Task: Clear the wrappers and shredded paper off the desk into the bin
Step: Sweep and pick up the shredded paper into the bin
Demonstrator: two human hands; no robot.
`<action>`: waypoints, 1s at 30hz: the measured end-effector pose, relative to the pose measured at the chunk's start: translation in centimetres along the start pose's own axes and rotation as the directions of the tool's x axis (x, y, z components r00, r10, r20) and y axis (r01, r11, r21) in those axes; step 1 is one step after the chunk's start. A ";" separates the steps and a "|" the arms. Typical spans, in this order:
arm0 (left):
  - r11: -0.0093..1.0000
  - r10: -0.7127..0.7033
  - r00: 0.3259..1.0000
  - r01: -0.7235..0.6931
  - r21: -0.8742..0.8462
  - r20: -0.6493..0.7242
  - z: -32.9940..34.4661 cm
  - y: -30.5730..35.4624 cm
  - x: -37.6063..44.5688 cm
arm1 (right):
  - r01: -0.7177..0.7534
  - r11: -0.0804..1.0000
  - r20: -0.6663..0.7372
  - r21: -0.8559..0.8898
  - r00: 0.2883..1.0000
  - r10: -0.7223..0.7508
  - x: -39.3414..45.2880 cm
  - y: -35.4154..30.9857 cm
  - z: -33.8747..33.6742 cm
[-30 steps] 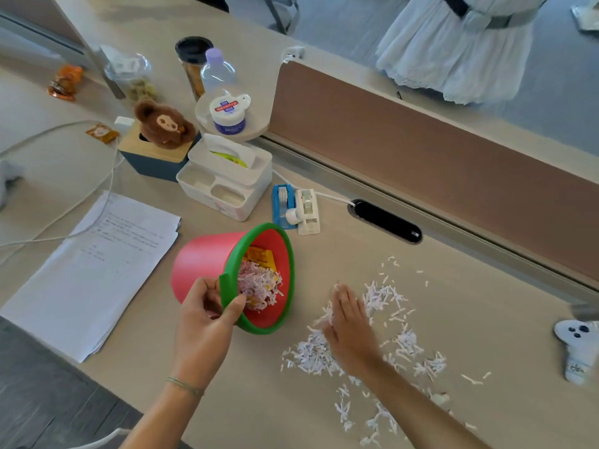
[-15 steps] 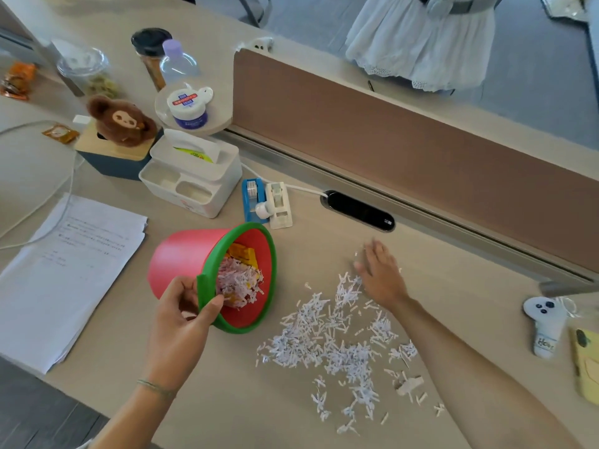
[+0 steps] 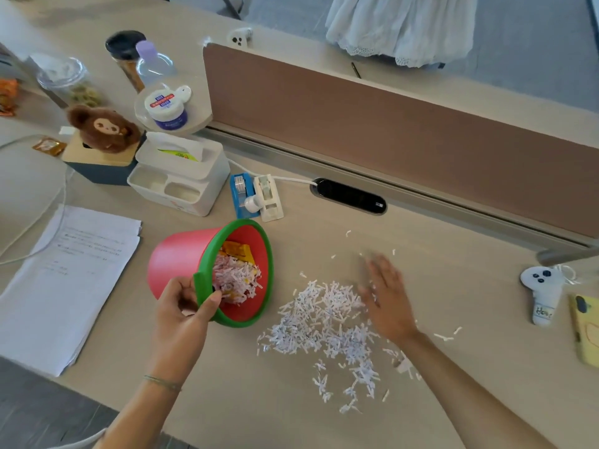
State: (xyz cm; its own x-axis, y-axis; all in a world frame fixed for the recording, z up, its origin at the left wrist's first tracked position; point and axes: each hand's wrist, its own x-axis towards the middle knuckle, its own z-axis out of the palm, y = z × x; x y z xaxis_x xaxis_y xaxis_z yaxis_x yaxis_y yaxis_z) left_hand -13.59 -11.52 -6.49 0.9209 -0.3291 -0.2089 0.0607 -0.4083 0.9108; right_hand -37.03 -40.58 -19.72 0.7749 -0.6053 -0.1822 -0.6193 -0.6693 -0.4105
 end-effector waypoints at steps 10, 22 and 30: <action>1.000 -0.013 1.000 0.013 -0.002 0.014 0.1 0.6 -0.8 | -0.098 0.991 0.099 -0.093 0.989 0.107 -1.0 -1.9 4.6; 1.000 -0.003 0.997 0.004 -0.012 0.071 0.9 0.4 -0.4 | -0.502 0.864 -0.152 0.034 0.852 0.500 -11.6 2.9 4.2; 0.999 0.035 0.991 -0.039 0.029 0.128 -0.4 0.0 -0.5 | -0.253 0.967 -0.121 0.032 0.959 0.255 -8.0 -5.0 7.4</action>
State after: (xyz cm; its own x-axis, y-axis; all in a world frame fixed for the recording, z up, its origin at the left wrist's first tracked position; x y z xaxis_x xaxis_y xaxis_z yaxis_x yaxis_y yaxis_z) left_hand -13.89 -11.00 -6.28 0.8656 -0.4493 -0.2212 0.0137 -0.4202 0.9073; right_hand -39.19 -29.23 -22.88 0.5701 -0.8036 -0.1709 -0.7909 -0.4804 -0.3792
